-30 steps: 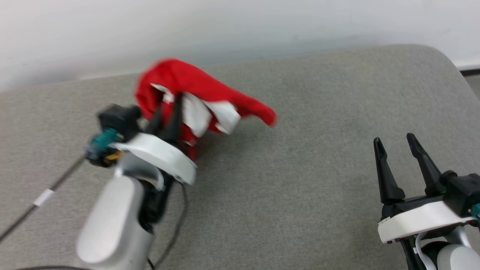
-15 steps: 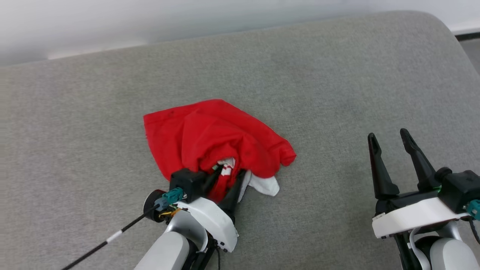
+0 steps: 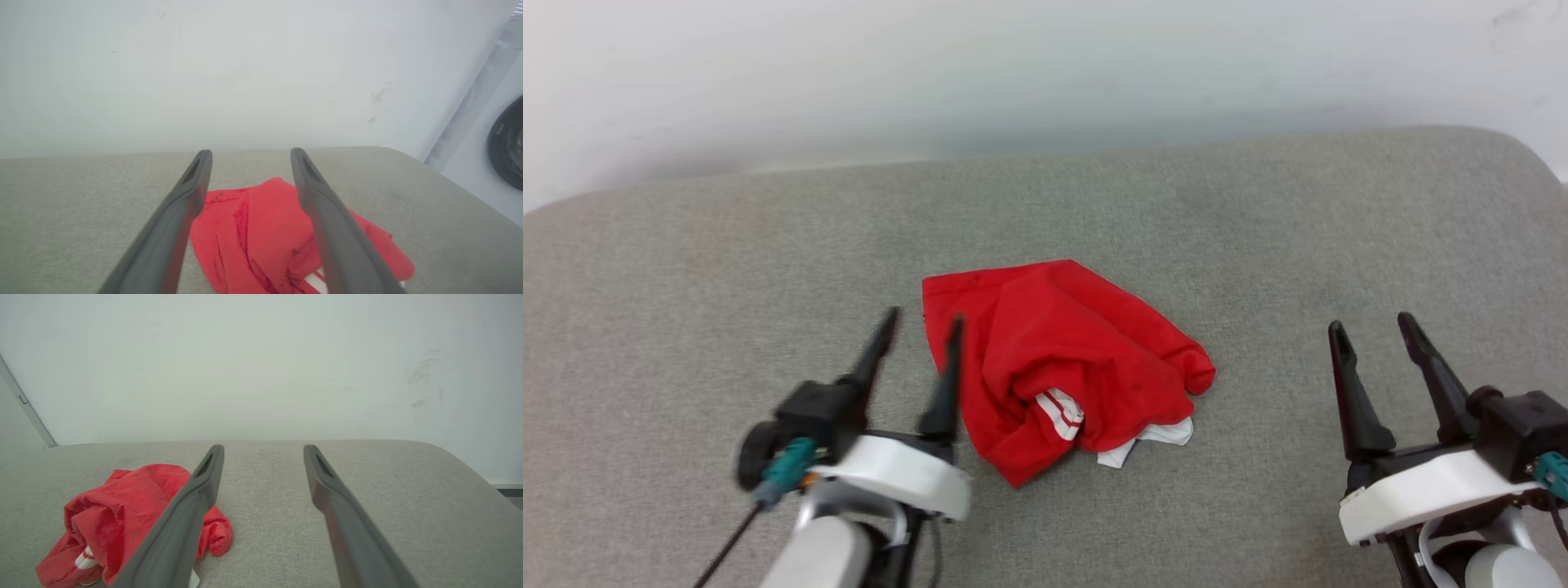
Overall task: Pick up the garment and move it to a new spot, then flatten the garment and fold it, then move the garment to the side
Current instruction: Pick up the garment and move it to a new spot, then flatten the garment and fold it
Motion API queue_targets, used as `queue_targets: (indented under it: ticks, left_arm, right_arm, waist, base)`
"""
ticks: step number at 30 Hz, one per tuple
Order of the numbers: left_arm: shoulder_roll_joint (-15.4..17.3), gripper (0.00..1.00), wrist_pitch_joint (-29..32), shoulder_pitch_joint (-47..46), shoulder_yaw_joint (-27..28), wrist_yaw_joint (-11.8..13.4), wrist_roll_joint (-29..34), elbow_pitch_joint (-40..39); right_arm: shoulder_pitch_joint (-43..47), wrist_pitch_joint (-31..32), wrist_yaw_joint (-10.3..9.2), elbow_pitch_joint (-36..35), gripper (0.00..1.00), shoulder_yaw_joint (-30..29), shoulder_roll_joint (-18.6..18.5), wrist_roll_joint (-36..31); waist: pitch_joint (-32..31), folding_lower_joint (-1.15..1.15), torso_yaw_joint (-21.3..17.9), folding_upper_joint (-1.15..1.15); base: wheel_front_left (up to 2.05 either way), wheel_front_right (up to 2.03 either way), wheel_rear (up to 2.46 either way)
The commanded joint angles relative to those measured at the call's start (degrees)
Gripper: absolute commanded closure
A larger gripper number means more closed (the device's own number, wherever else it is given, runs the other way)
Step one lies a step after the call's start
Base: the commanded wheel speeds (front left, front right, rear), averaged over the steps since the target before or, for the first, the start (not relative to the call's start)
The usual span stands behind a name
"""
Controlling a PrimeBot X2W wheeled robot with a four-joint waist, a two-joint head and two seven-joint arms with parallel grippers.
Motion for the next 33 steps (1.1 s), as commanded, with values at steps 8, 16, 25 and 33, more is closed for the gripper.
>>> queue_targets:
  ticks: [8, 16, 25, 33]
  left_arm:
    - [6.1, 0.00, -1.4, 6.9, 8.5, 4.7, -0.7, -2.6]
    - [8.2, 0.00, 1.1, 12.0, 9.8, 6.0, -1.9, -7.5]
    - [7.7, 0.00, 2.1, 12.8, 9.1, 6.9, -2.0, -10.0]
    - [7.4, 0.00, 2.4, 11.7, 8.3, 7.3, -1.7, -11.1]
  right_arm:
    - [3.4, 1.4, -0.02, -0.8, 0.00, -0.2, 0.1, 0.0]
    - [5.6, 2.4, -0.02, -1.5, 0.00, -1.6, 0.1, -0.3]
    - [6.3, 3.1, -0.02, -2.3, 0.00, -2.1, 0.1, -0.8]
    - [4.0, 9.1, -0.02, 0.2, 0.00, -3.9, 0.1, 1.9]
  waist:
    - [-3.2, 0.00, 1.7, 0.00]
    - [-4.5, 0.00, 1.7, 0.00]
    - [-4.3, 0.00, 1.4, 0.00]
    - [-3.3, 0.00, 2.1, 0.00]
  base:
    - [0.00, 0.00, 0.00]
    - [0.00, 0.00, 0.00]
    - [0.00, 0.00, 0.00]
    - [0.00, 0.00, 0.00]
